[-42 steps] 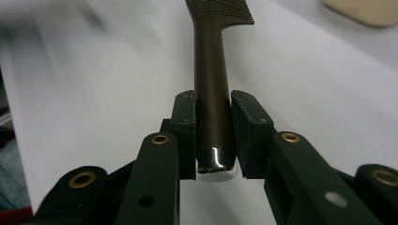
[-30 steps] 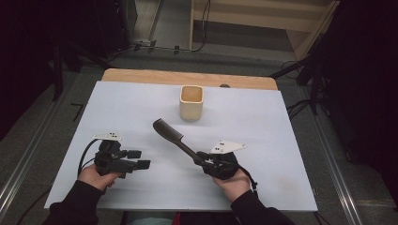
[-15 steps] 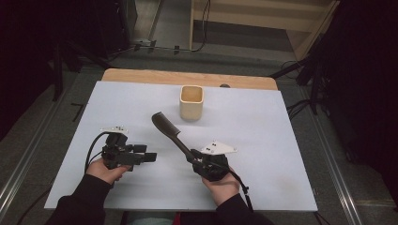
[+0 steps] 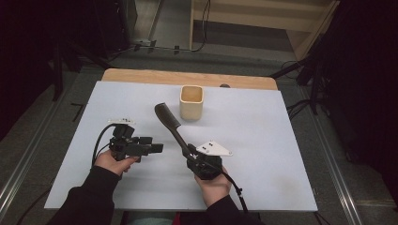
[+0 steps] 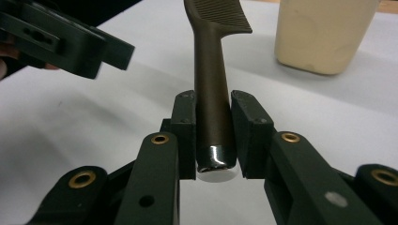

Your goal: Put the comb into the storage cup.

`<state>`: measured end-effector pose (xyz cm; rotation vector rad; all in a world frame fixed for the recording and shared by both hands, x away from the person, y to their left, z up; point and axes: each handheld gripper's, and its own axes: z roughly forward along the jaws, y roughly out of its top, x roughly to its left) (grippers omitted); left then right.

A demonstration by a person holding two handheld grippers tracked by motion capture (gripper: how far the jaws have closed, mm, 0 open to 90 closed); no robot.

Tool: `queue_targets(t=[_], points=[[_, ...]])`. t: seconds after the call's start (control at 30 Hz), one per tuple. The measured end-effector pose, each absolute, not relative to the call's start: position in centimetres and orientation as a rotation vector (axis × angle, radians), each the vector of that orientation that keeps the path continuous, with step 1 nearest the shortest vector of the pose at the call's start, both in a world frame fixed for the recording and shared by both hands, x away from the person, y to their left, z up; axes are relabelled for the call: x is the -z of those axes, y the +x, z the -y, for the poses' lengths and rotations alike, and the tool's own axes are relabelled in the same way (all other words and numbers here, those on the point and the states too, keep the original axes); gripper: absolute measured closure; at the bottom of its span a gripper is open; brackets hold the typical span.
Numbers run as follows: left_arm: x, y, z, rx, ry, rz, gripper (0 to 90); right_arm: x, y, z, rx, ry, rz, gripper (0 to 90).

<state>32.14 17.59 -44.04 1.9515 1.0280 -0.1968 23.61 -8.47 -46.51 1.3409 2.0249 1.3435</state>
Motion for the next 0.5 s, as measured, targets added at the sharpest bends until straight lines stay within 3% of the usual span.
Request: queue_targets(t=[0.5], points=[[43.6,33.3,-16.6,0.177,1.906,-1.081,25.4,46.7,24.2,6.3,-1.359,1.363,-1.914,70.2]])
